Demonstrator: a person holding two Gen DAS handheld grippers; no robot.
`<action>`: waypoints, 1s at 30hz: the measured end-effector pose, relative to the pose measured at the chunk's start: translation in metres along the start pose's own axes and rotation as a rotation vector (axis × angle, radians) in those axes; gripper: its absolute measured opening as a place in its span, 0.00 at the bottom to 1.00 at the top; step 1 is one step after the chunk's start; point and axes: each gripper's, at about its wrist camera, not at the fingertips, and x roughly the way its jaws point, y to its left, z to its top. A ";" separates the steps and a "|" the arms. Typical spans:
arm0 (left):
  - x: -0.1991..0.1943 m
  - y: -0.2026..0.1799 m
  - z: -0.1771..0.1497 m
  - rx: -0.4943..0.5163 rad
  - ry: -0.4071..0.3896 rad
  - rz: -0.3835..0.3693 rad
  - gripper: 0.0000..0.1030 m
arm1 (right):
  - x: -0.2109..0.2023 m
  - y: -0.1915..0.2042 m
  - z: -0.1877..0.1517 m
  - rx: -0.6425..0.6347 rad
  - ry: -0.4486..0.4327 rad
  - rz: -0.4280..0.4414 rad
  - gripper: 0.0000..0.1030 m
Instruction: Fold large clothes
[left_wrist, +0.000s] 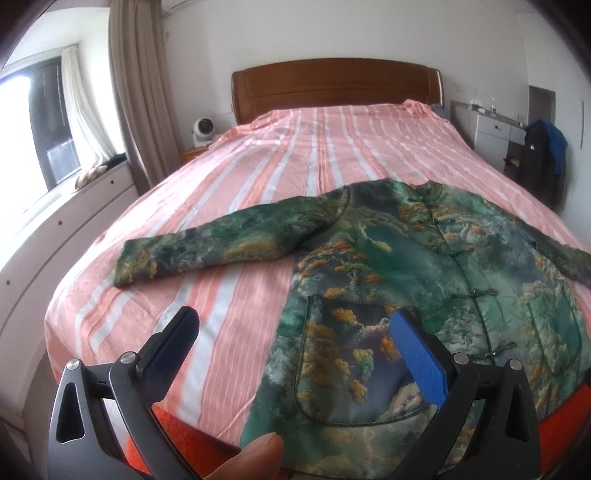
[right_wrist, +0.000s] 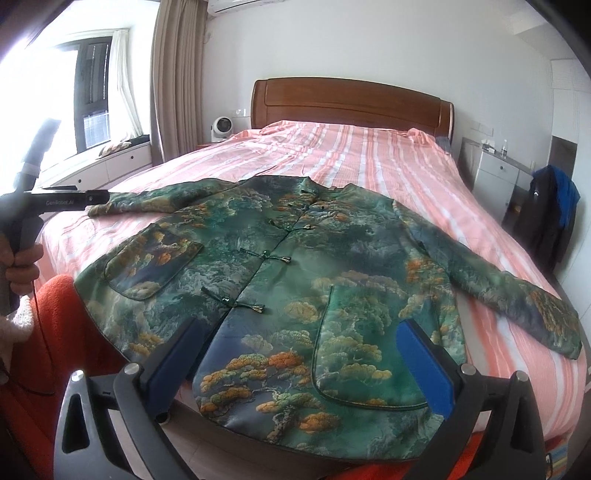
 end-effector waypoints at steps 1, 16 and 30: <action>-0.002 0.001 0.000 0.001 -0.011 0.003 1.00 | 0.001 0.001 -0.001 -0.007 0.004 0.011 1.00; 0.014 0.002 -0.008 0.013 0.088 0.022 1.00 | 0.009 0.011 -0.008 -0.043 0.060 0.008 1.00; 0.013 -0.002 -0.010 0.022 0.102 -0.013 1.00 | 0.011 0.014 -0.010 -0.044 0.069 0.006 1.00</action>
